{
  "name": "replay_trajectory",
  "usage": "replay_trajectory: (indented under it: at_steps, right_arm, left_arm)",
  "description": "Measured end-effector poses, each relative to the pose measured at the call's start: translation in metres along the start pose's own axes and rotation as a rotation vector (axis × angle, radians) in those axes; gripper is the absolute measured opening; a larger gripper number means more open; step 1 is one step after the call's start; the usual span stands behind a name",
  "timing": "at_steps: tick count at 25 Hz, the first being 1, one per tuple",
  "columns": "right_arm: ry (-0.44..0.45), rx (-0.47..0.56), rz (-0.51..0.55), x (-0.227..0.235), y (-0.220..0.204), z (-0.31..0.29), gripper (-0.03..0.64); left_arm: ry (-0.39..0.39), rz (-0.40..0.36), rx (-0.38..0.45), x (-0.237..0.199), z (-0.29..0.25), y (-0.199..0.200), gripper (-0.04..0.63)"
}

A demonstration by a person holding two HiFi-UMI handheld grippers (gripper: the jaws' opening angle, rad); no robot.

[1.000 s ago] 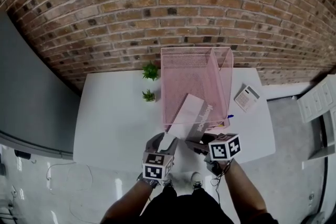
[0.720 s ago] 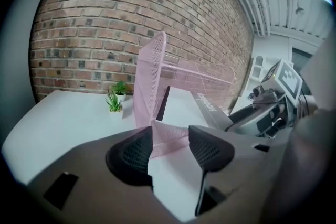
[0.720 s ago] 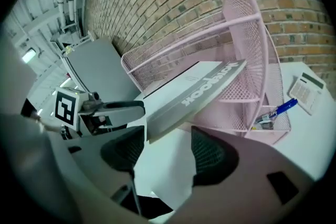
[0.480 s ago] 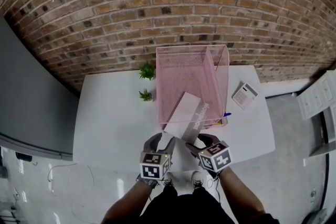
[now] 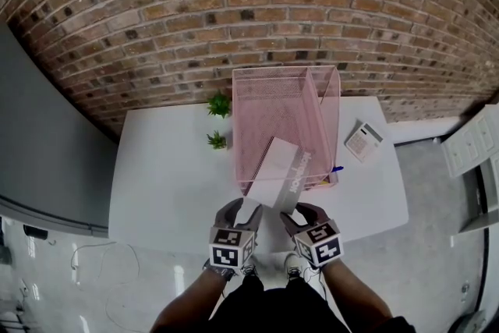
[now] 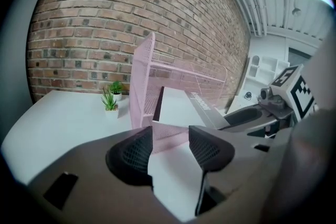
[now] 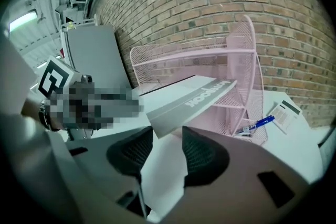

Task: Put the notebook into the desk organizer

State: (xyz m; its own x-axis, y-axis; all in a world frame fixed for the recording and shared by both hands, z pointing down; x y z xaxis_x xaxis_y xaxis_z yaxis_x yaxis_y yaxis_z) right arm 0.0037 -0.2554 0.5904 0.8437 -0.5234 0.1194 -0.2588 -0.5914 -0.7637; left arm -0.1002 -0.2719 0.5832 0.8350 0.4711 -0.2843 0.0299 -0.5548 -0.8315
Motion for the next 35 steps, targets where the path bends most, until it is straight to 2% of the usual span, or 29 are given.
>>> replay_trajectory:
  at_steps: [7, 11, 14, 20, 25, 28, 35]
  right_arm:
    - [-0.028, 0.016, 0.013, 0.005, -0.006, 0.011, 0.151]
    - [-0.037, 0.039, 0.027, 0.004, -0.005, 0.017, 0.124]
    - [-0.045, 0.042, 0.033, 0.005, -0.007, 0.021, 0.109]
    - [-0.064, 0.031, 0.048, 0.013, -0.018, 0.031, 0.087]
    - [-0.073, 0.050, 0.091, 0.014, -0.015, 0.037, 0.040]
    - [-0.078, 0.051, 0.126, 0.013, -0.011, 0.036, 0.048]
    - [-0.075, 0.052, 0.071, 0.024, -0.003, 0.024, 0.046]
  left_arm:
    - [-0.046, -0.059, -0.003, 0.014, 0.001, -0.002, 0.216]
    - [-0.070, -0.055, 0.007, 0.020, 0.004, -0.004, 0.216]
    - [-0.072, -0.071, 0.012, 0.025, 0.007, -0.006, 0.189]
    - [-0.092, -0.160, -0.005, 0.044, 0.013, -0.015, 0.176]
    - [-0.121, -0.175, -0.017, 0.060, 0.017, -0.025, 0.140]
    - [-0.100, -0.149, -0.008, 0.060, 0.017, -0.027, 0.140]
    - [-0.073, -0.130, 0.018, 0.051, 0.012, -0.012, 0.141]
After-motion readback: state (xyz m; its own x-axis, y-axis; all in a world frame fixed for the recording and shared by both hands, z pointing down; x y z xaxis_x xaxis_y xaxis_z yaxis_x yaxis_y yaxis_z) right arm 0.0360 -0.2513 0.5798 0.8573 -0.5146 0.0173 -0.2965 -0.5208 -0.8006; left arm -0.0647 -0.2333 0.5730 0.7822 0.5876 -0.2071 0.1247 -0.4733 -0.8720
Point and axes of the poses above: the fingertips, and each gripper's own axes: z backward along the fingers, x to its right, y out of its top, the point moved 1 cm from there along z, backward along the fingers, and after that the axes turned 5 degrees about -y, right-handed, at the moved point
